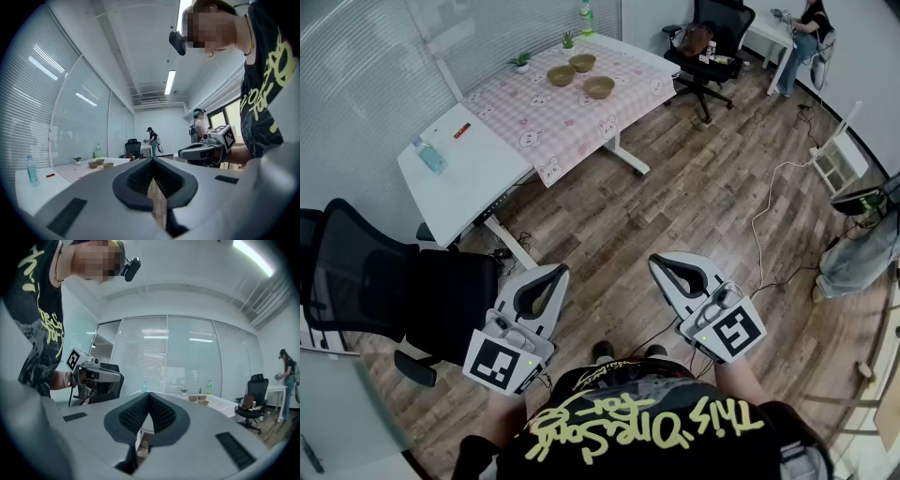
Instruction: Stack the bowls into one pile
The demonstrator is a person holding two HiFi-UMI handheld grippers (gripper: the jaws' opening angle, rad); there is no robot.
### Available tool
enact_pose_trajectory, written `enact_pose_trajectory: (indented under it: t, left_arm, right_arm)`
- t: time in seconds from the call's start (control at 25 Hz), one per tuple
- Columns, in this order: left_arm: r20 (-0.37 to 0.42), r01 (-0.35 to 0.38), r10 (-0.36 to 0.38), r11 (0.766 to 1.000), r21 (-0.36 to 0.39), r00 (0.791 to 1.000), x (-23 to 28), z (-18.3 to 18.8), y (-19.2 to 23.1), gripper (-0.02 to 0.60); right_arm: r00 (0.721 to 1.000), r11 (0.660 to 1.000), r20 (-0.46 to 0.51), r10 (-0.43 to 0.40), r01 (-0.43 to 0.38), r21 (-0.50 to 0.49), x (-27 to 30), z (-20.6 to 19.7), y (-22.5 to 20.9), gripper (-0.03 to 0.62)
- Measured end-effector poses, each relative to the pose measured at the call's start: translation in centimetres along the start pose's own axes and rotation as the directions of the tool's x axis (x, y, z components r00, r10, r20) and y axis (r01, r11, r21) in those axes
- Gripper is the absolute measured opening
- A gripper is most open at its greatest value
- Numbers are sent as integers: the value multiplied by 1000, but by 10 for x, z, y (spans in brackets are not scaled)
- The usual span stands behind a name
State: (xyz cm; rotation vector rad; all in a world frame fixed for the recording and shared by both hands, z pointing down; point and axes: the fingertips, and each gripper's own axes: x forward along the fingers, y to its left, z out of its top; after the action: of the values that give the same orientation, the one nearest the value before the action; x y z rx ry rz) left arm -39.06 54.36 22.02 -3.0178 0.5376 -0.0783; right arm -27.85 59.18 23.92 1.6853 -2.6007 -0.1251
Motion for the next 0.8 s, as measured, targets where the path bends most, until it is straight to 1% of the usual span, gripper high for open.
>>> enact_pose_trajectory:
  t: [0.28,0.44,0.8]
  left_arm:
    - [-4,11,-11,1000,0,1000,-1,-4,1,-5]
    - [3,21,-21,1000,-15,1000,1,-3,0,-5]
    - [2,23,-23,1000,-15,1000,-4,-5,3,-5]
  right_arm:
    - [1000,1000,-6,-5,5,-11,2,2,3,3]
    - [1000,1000,-16,-3,3,-13,2,1,5,3]
    - [1000,1000,-23,-9,8,-23,6,1,8,3]
